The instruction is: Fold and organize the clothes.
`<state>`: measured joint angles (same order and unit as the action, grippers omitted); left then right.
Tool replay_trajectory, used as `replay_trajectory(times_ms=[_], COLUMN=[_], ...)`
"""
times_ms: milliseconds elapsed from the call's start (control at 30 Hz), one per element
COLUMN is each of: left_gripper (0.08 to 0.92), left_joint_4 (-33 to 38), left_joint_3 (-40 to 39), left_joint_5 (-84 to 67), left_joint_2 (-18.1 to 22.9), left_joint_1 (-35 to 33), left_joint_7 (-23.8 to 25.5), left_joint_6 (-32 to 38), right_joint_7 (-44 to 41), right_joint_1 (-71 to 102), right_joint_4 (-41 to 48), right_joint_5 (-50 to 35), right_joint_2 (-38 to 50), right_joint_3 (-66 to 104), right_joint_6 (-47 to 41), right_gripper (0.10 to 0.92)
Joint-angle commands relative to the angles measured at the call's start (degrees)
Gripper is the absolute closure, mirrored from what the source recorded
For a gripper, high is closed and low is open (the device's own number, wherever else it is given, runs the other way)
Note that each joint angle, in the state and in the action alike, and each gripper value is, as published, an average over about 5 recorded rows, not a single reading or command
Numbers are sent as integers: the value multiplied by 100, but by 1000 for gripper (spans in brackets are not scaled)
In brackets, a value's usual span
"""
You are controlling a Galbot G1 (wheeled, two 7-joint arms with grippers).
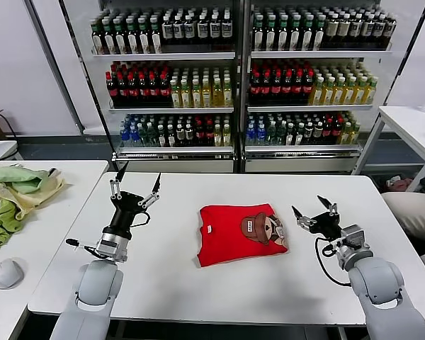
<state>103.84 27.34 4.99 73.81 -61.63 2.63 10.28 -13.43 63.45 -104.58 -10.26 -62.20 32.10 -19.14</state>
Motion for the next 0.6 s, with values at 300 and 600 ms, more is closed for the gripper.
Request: replay_trajectory(times_ms=[300,600], left_gripper=[177,177], left_joint_4=[-147,-143], left_joint_3=[-42,44], left_joint_5=[-337,-57], left_joint_2=[53,-59], left_joint_1=[-25,-115], left_joint_7=[-90,-335], left_joint_6=[-227,-184], right_joint_7=[833,1021], right_joint_1=[-184,-44], right_joint_4=[398,684], right_joint_5=[733,1118], right_joint_2=[-336,-510], right_joint_3=[253,343], right_joint_6=[1052,1447], right_gripper=[203,203])
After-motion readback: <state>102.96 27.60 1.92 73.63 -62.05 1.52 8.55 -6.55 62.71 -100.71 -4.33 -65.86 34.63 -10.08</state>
